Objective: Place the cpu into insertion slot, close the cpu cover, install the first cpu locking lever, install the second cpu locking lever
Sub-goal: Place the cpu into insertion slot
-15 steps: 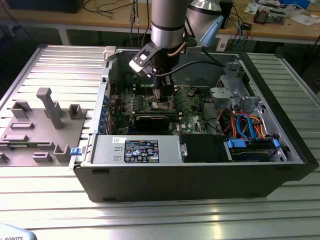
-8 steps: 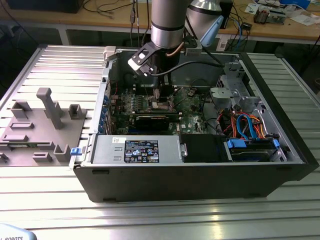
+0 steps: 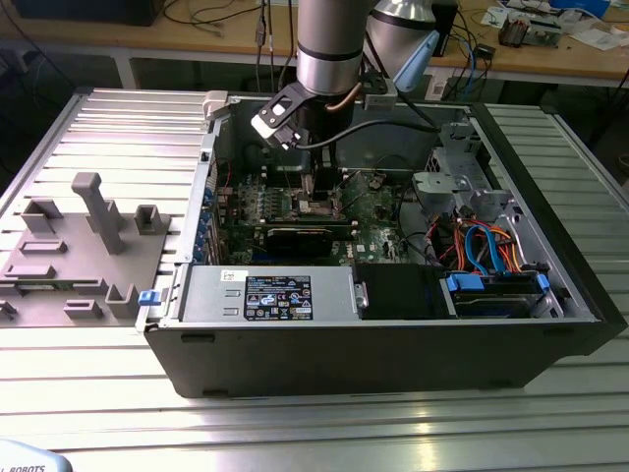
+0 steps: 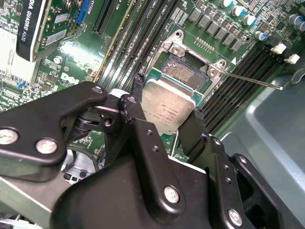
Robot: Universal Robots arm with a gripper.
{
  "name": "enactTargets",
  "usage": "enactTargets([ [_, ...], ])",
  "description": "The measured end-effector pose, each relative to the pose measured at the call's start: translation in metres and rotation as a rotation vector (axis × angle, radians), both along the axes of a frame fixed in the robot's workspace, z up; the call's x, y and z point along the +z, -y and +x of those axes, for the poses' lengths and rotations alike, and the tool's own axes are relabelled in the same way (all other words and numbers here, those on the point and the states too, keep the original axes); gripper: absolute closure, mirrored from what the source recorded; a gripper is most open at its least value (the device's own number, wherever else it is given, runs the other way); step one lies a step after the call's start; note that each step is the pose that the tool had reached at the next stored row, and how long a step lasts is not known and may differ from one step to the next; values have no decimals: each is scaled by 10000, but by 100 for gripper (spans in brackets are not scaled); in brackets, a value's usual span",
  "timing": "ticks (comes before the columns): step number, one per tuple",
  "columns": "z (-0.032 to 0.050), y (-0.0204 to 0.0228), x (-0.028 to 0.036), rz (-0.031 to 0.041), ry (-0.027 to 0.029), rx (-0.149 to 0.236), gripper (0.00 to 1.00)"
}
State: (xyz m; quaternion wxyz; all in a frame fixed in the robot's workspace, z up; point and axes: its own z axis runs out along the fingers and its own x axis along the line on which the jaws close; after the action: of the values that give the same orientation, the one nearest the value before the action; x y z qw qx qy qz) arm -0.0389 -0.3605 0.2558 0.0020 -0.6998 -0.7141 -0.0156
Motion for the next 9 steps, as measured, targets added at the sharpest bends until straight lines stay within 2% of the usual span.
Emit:
enactTargets([
  [9, 0, -4, -19, 0, 1, 0, 45],
])
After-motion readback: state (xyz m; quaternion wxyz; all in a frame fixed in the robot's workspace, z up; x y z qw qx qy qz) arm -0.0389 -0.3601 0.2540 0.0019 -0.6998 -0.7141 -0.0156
